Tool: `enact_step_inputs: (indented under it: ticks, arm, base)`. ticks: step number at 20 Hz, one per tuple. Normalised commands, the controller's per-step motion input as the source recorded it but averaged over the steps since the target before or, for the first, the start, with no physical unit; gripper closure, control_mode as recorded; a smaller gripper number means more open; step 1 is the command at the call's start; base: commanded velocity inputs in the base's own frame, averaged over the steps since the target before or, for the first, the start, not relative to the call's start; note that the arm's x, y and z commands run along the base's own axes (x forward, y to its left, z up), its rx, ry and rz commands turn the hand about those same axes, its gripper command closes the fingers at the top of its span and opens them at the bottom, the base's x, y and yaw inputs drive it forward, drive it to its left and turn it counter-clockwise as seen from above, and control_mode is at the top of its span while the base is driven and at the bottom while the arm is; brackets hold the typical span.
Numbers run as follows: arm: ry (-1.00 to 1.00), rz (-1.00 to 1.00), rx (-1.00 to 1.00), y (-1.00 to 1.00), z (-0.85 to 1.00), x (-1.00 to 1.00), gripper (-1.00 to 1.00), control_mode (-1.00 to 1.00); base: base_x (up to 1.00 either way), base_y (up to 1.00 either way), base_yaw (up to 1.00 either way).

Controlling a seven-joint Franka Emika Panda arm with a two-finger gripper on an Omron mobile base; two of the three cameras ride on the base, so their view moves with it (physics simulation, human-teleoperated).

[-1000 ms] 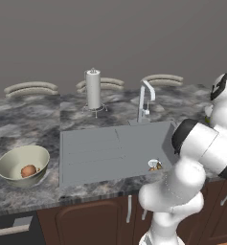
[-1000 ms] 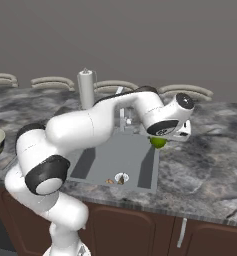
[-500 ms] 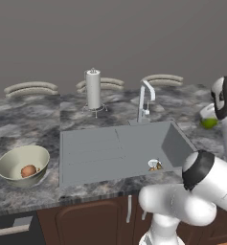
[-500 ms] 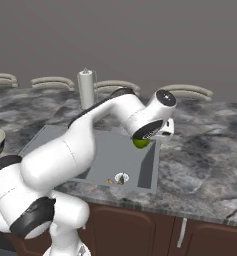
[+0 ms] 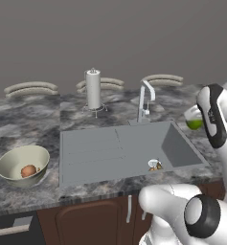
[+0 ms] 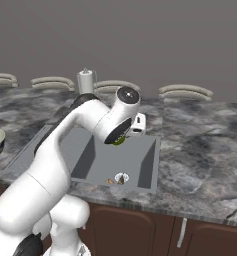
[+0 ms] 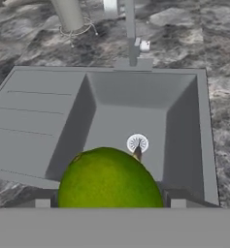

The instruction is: There is a mixed pile of frozen fruits and vegetables on the counter. Locate all the frozen vegetables and place the items in a bowl on the counter. Take all the frozen fruits and defrost them in a running sink.

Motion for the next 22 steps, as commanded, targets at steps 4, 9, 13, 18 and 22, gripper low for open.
enact_step_inputs:
  ticks: [4,9,13,18,22]
  arm:
    - [0.00,0.00,0.00,0.61,0.45,-0.02,1.00,-1.00]
    - [0.00,0.00,0.00,0.57,0.23,-0.06,1.00,-1.00]
    - [0.01,0.00,0.00,0.60,0.01,-0.14,1.00,-1.00]
    - [0.02,0.00,0.00,0.58,0.11,-0.12,1.00,-1.00]
    - [0.05,0.03,0.01,0.64,0.23,0.00,1.00,-1.00]
  base:
    - [0.00,0.00,0.00]
    - [0.00,0.00,0.00]
    - [0.00,0.00,0.00]
    - [0.00,0.00,0.00]
    - [0.00,0.00,0.00]
